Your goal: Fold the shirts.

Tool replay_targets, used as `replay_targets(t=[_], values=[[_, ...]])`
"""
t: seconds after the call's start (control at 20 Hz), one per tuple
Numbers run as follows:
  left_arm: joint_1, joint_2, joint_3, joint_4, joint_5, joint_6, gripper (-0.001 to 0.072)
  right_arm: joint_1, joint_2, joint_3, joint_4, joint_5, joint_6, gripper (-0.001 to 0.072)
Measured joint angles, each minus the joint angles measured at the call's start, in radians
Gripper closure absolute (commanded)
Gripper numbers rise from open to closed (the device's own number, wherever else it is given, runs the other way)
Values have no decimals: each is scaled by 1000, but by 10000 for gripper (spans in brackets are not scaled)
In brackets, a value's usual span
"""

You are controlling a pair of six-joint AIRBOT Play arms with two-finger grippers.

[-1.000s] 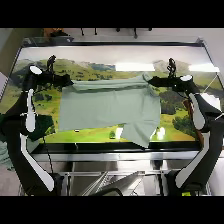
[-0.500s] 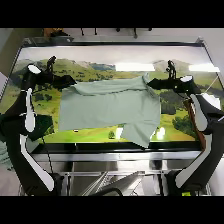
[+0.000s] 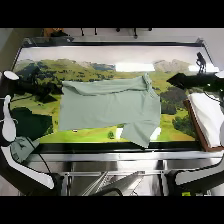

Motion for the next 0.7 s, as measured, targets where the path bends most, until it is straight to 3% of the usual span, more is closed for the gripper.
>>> replay_targets(t=[0.25,0.5,0.55,0.6,0.7], values=[[58,129,-351,124,81,13,37,-117,156,-303,-15,64,34,230],[62,163,-486,74,171,74,39,-135,224,-520,-32,68,43,230],[53,163,-498,40,185,92,127,-130,228,-552,-33,58,41,230],[41,163,-506,19,203,111,305,-124,230,-581,-37,45,39,230],[12,161,-517,-12,233,144,560,-106,235,-636,-38,17,32,230]])
